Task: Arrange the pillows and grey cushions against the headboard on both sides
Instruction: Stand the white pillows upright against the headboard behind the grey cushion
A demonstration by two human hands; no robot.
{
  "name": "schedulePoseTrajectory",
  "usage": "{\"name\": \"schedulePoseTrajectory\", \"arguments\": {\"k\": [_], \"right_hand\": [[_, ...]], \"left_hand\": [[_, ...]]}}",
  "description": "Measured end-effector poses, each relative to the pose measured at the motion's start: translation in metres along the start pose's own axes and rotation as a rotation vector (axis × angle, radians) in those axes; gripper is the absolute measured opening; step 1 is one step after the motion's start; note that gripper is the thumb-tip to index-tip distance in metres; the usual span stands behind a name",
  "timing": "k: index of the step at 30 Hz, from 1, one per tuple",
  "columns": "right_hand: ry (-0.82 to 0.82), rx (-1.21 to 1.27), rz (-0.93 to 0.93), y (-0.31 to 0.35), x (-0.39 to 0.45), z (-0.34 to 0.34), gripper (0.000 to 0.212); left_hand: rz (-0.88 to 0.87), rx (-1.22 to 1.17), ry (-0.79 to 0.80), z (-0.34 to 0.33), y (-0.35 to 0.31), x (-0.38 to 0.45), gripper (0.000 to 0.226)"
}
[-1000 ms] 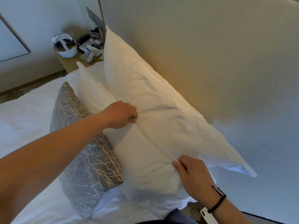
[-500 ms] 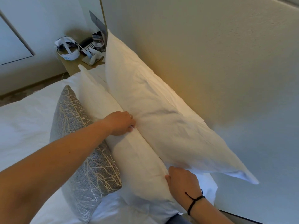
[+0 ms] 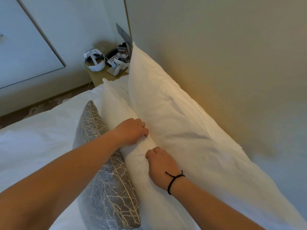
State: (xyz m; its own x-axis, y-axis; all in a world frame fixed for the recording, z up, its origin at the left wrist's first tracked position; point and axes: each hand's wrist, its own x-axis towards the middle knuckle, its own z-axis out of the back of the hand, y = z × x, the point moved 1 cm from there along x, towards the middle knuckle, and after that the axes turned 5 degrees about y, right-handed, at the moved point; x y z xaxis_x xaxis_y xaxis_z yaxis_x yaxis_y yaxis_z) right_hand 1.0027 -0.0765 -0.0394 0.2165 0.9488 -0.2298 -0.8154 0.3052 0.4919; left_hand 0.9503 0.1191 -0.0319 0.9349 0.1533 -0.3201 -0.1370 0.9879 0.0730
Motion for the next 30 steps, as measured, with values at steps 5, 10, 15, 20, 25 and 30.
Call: {"name": "schedulePoseTrajectory", "arguments": {"k": [5, 10, 15, 20, 25, 30], "right_hand": [[-0.111, 0.117, -0.006, 0.011, 0.062, 0.009, 0.028], [-0.043, 0.172, -0.056, 0.009, 0.098, 0.016, 0.033], [-0.035, 0.074, -0.095, 0.007, 0.1, 0.027, 0.031], [-0.006, -0.038, -0.025, 0.015, 0.093, 0.036, 0.029], [0.094, -0.049, -0.108, 0.015, 0.09, 0.036, 0.027], [0.12, 0.16, -0.181, 0.013, 0.097, 0.021, 0.029]], "left_hand": [[-0.062, -0.11, -0.194, 0.007, 0.012, 0.0, 0.033], [-0.017, -0.11, -0.09, -0.001, 0.043, 0.001, 0.033], [-0.054, 0.073, 0.013, -0.004, 0.081, 0.008, 0.03], [-0.002, 0.358, 0.083, 0.007, 0.119, 0.023, 0.026], [0.159, 0.467, 0.227, 0.029, 0.161, 0.039, 0.032], [0.276, 0.33, 0.354, 0.039, 0.182, 0.048, 0.027]]}}
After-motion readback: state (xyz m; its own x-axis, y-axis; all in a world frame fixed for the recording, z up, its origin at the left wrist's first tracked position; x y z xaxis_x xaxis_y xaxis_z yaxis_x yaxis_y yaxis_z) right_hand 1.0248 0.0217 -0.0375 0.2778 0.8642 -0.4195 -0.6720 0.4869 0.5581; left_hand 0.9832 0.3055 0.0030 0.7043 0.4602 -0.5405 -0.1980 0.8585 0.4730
